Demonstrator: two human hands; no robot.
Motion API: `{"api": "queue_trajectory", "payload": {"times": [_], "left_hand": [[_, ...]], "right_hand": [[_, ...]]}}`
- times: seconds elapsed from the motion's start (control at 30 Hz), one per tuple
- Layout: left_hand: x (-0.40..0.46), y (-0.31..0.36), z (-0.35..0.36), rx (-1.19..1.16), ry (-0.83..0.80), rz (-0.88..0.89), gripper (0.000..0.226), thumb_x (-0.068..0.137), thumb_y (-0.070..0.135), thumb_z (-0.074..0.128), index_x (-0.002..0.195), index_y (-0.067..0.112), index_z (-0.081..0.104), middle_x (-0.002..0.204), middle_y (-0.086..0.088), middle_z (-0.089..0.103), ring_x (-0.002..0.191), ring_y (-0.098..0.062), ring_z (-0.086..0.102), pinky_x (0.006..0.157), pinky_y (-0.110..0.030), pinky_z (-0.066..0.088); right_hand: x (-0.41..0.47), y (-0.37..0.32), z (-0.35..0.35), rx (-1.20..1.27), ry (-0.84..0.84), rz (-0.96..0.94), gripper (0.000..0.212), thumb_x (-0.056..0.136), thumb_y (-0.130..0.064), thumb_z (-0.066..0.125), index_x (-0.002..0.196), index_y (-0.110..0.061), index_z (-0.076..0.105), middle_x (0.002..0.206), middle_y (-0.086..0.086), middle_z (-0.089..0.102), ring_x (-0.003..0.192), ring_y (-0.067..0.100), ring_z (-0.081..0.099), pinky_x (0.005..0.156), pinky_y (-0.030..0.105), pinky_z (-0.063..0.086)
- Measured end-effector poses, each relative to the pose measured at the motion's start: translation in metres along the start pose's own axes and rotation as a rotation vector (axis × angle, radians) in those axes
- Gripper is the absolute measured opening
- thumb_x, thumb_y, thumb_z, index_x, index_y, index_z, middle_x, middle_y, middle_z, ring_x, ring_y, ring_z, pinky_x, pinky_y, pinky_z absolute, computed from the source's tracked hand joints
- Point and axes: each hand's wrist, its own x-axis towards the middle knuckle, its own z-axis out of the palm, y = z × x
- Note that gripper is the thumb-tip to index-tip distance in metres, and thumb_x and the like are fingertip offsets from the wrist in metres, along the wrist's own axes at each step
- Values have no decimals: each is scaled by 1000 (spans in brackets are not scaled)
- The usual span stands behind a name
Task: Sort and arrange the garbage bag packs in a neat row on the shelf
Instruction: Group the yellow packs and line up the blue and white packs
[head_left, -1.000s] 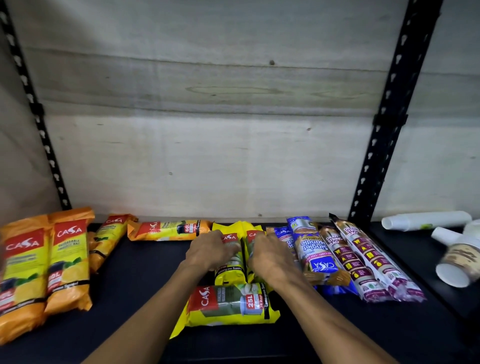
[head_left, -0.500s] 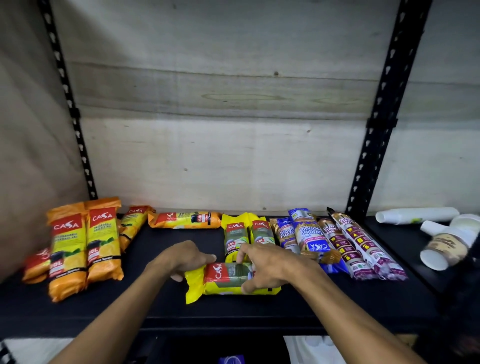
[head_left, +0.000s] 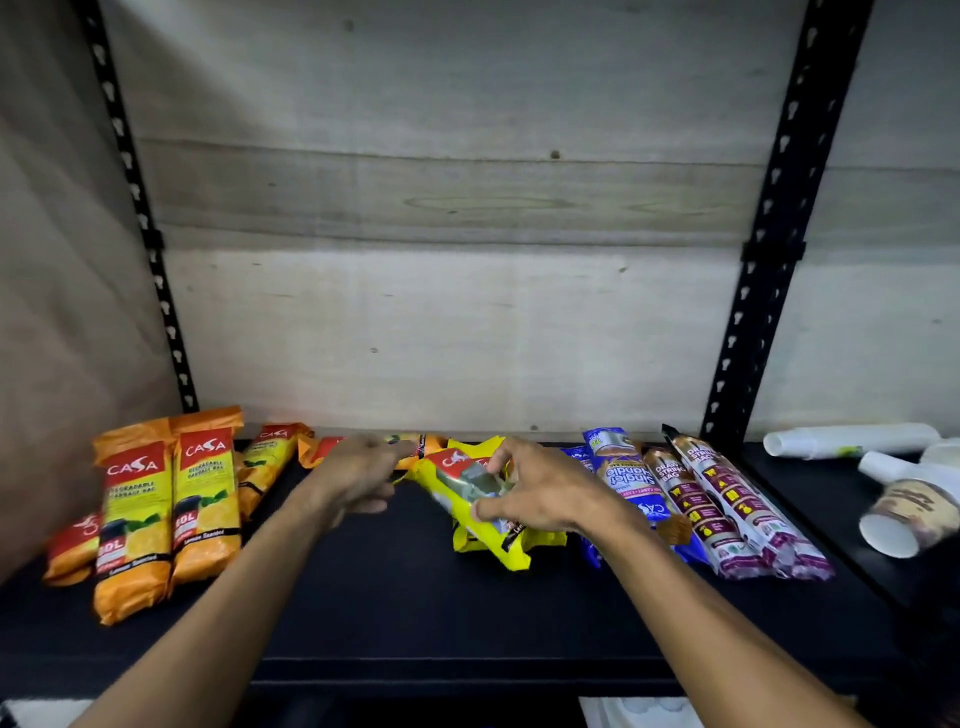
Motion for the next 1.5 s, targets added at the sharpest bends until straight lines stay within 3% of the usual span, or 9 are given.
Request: {"api": "queue_trajectory", "payload": {"times": [0.17, 0.4, 0.63, 0.73, 0.87, 1.03, 1.2, 1.4, 1.5], "left_hand": [[8, 11, 44, -208, -108, 43, 29, 89, 36, 68, 108, 14, 64, 105, -8, 70, 86, -19, 68, 66, -30, 62], [26, 21, 86, -219, -153, 52, 9, 92, 12, 60, 96, 10, 68, 80, -7, 67, 67, -14, 64, 59, -24, 59], [33, 14, 84, -154, -90, 94, 15, 92, 10, 57, 84, 9, 70, 75, -5, 67, 66, -16, 59, 61, -26, 49], [37, 7, 82, -118, -41, 93, 22, 93, 32, 62, 106, 16, 70, 96, 6, 69, 80, -5, 61, 63, -21, 44], [34, 3, 83, -125, -174, 5, 34, 89, 38, 67, 119, 23, 65, 95, 6, 67, 81, -7, 61, 69, -27, 48], [33, -2, 85, -94, -169, 64, 32, 88, 33, 71, 115, 17, 71, 100, 3, 71, 77, -5, 63, 53, -16, 46], [34, -8, 88, -99, -192, 77, 35, 86, 34, 73, 117, 19, 71, 113, -2, 74, 98, -17, 70, 79, -27, 56], [25, -11, 91, -116, -234, 68, 34, 85, 32, 74, 117, 19, 71, 110, -3, 75, 98, -19, 72, 93, -39, 56], [19, -11, 91, -116, -255, 77, 35, 86, 31, 73, 119, 18, 70, 110, -3, 74, 97, -19, 71, 90, -36, 57]], "right_hand": [[21, 8, 11, 14, 243, 143, 57, 74, -60, 72, 116, -27, 53, 119, 1, 65, 108, 26, 62, 80, 34, 48], [42, 13, 24, 36, 387, 230, 64, 82, -57, 68, 126, -14, 50, 122, 11, 65, 115, 34, 61, 85, 39, 50], [47, 16, 31, 12, 347, 200, 61, 88, -63, 56, 126, -15, 56, 122, 11, 65, 116, 33, 59, 85, 40, 49], [55, 24, 25, 125, 326, 222, 54, 91, -58, 41, 123, -19, 61, 129, 11, 62, 118, 34, 56, 93, 42, 46], [62, 31, 27, 158, 197, 199, 54, 95, -47, 38, 143, -25, 49, 147, 9, 52, 132, 32, 49, 107, 41, 40], [61, 36, 31, 117, 158, 201, 55, 101, -43, 36, 153, -26, 35, 153, 7, 46, 137, 32, 45, 110, 41, 36], [54, 35, 29, 105, 155, 198, 53, 103, -41, 36, 153, -23, 35, 154, 7, 45, 139, 31, 42, 111, 39, 35], [42, 39, 30, 97, 167, 216, 54, 101, -41, 37, 152, -24, 37, 152, 6, 48, 137, 31, 44, 112, 40, 37], [36, 38, 30, 67, 168, 224, 53, 102, -40, 36, 152, -23, 37, 150, 8, 49, 135, 31, 46, 109, 39, 38]]}}
